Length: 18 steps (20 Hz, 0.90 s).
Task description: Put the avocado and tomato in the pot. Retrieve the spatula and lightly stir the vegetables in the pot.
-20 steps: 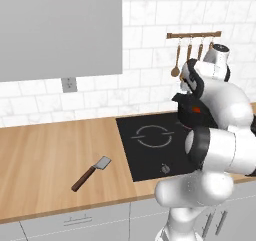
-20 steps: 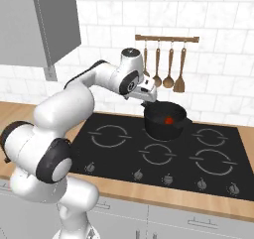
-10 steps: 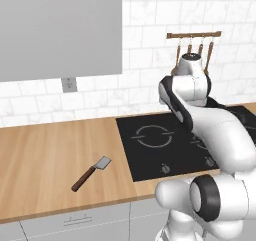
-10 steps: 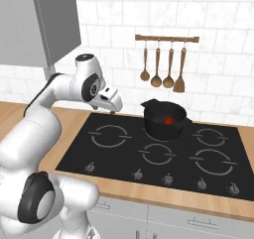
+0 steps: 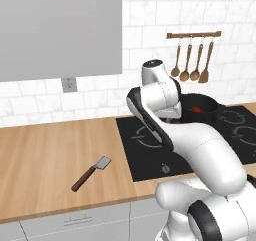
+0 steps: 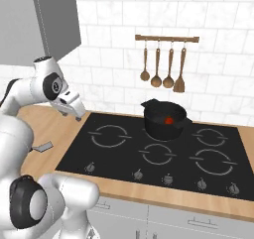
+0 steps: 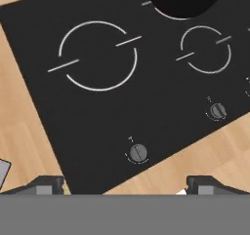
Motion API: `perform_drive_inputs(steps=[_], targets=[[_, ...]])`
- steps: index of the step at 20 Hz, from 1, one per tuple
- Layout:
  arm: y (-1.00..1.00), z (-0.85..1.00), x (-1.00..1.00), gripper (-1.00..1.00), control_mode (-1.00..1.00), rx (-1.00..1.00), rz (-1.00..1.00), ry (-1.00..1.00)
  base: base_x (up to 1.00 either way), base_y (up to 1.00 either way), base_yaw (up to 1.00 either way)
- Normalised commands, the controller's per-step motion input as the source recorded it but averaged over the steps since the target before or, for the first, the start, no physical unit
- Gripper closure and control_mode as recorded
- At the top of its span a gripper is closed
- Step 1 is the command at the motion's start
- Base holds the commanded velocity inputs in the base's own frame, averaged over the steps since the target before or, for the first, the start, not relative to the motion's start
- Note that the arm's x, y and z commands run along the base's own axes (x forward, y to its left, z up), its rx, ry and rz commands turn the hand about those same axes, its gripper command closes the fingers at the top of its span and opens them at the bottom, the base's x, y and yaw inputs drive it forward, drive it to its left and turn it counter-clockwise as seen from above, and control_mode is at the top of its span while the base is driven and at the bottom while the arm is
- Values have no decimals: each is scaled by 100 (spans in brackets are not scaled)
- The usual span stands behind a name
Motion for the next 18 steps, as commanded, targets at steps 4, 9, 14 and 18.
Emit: perform_drive_inputs(steps=[4, 9, 14, 18], targets=[[100, -22, -52, -100, -100, -8, -9, 0, 0, 0, 0], [100, -26, -48, -100, -100, -11, -9, -1, 0, 0, 0], [100, -25, -40, -100, -100, -11, -10, -9, 0, 0, 0], [100, -35, -26, -100, -100, -10, -11, -14, 0, 0, 0]])
